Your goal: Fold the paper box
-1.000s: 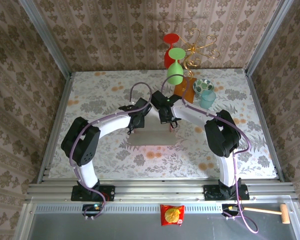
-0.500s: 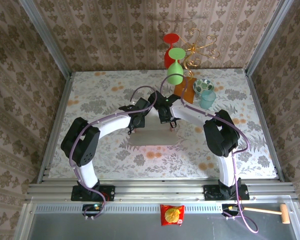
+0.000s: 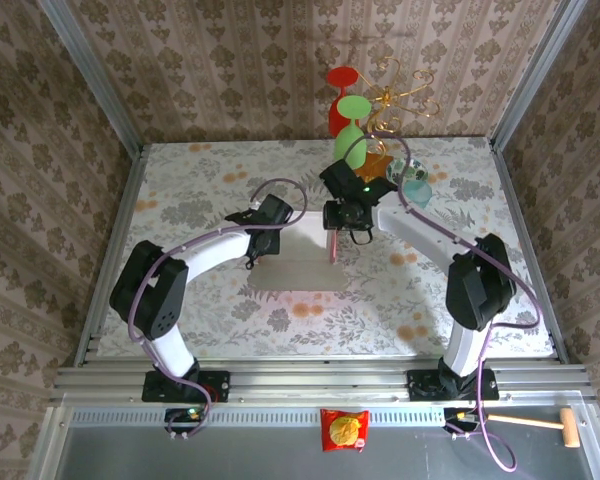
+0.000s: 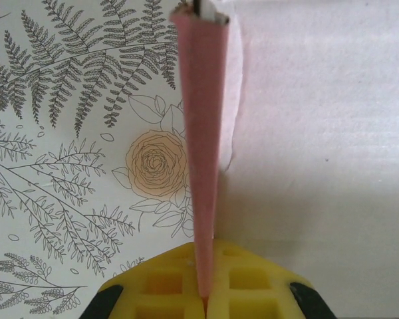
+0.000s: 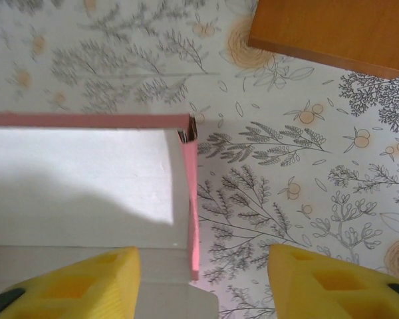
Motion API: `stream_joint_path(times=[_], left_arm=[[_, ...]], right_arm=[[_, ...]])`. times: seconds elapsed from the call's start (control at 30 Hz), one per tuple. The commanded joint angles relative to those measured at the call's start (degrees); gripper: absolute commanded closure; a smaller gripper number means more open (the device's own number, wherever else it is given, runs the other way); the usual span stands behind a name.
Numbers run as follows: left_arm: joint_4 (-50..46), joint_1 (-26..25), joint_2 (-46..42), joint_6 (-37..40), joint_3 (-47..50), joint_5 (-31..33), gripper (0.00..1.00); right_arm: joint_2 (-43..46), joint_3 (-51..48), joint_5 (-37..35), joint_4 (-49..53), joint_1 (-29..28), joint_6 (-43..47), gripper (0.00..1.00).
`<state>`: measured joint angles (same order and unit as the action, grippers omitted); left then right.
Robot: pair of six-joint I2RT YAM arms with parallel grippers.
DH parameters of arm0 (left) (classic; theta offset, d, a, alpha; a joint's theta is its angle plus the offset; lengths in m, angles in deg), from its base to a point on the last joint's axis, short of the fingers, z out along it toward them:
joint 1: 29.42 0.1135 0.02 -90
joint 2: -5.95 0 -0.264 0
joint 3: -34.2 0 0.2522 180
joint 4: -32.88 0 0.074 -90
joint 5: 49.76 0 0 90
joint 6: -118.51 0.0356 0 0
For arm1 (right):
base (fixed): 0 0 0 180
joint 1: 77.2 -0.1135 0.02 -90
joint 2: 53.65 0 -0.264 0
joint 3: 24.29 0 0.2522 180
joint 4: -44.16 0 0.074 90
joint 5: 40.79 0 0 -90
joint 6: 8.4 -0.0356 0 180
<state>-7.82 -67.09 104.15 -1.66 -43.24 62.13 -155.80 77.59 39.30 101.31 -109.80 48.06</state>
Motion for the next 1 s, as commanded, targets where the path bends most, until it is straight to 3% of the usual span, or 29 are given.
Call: stream_joint_path(times=[0.0, 0.2, 0.43, 0.8, 0.97], left_arm=[[0.78, 0.23, -2.35, 2.34, 1.38, 1.66, 1.0], [3.82, 0.1, -3.47, 3.81, 3.29, 1.49, 1.0], [4.45, 0.22, -3.62, 4.03, 3.82, 1.03, 1.0], [5.24, 0.14, -3.95, 4.46, 4.21, 0.63, 1.0], [4.9, 0.3, -3.88, 4.44, 4.0, 0.61, 1.0]], right_arm=[[2.65, -0.31, 5.1, -1.11, 2.74, -7.0, 0.43], [1.18, -0.79, 8.97, -6.82, 6.27, -13.15, 0.42], [-4.34, -0.47, 11.96, -9.98, 6.86, -18.14, 0.48], [-8.56, -1.44, 11.22, -9.74, 7.37, -19.06, 0.49], [-8.46, -2.41, 13.18, -11.29, 7.44, -19.15, 0.6]])
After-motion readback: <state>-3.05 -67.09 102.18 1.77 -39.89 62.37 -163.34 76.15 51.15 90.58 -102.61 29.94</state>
